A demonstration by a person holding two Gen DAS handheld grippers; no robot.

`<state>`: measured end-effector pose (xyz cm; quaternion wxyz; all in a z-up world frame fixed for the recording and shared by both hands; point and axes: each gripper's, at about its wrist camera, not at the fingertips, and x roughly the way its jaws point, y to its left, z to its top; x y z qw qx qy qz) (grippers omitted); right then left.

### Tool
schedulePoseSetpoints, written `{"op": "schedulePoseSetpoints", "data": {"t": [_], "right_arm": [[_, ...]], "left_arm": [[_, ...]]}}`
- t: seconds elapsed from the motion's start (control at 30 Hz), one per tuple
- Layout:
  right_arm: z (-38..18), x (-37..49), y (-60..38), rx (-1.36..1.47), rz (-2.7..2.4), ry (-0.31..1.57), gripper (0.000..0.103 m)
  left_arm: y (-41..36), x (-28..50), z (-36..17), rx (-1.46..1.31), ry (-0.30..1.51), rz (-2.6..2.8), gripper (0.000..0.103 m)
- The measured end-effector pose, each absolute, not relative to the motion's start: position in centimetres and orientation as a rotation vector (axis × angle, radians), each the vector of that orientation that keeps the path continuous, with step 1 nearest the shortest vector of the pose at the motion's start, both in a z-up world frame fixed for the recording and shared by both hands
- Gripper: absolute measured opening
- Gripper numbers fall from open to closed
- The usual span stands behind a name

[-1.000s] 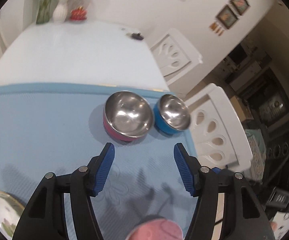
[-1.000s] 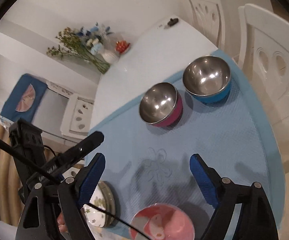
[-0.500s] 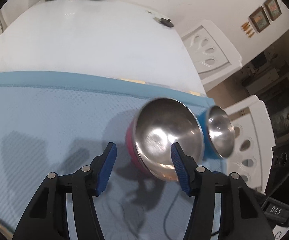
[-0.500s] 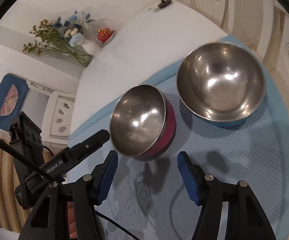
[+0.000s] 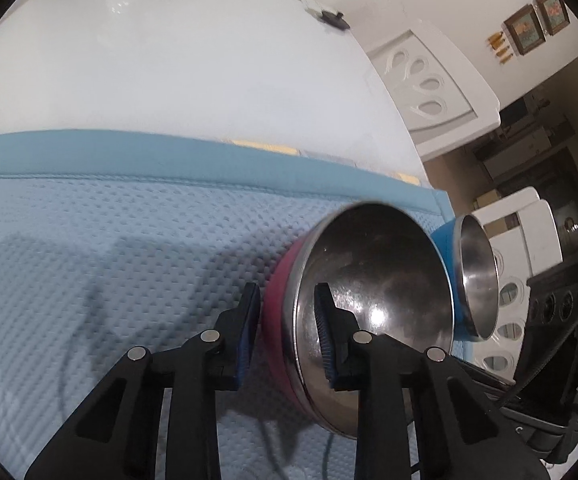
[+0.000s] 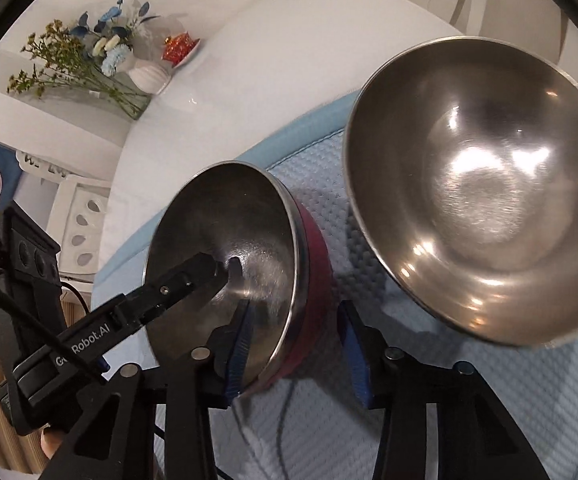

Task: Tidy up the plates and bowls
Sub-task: 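Grip the rim of the red-outside steel bowl with both grippers, then carry the red steel bowl with both grippers and lower it into the pink bowl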

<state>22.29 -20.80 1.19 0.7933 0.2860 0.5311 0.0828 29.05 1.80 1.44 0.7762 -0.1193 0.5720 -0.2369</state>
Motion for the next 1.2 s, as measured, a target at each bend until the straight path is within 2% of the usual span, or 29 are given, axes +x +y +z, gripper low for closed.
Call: {"op": "schedulePoseSetpoints", "data": {"t": [0.17, 0.3, 0.5, 0.87, 1.2], "right_arm": [[0.9, 22.6, -20.2, 0.604, 0.188, 1.132, 0.041], [1.1, 22.5, -20.2, 0.593, 0.168, 1.131, 0.035], [2.7, 21.6, -20.1, 0.581, 0.18, 1.107, 0.035], [10.1, 18.4, -19.2, 0.438, 0.208, 0.983, 0.035], [15.9, 11.3, -18.0, 0.398, 0.219, 0.927, 0.035]], "left_arm": [[1.5, 28.4, 1.6, -0.226, 1.218, -0.522, 0.024], [1.5, 28.2, 1.9, -0.235, 1.212, -0.532, 0.024], [1.8, 26.9, 4.0, -0.221, 1.149, -0.557, 0.024], [3.0, 22.9, 10.2, -0.249, 1.03, -0.598, 0.024], [4.4, 15.1, 16.5, -0.29, 0.932, -0.647, 0.024]]}}
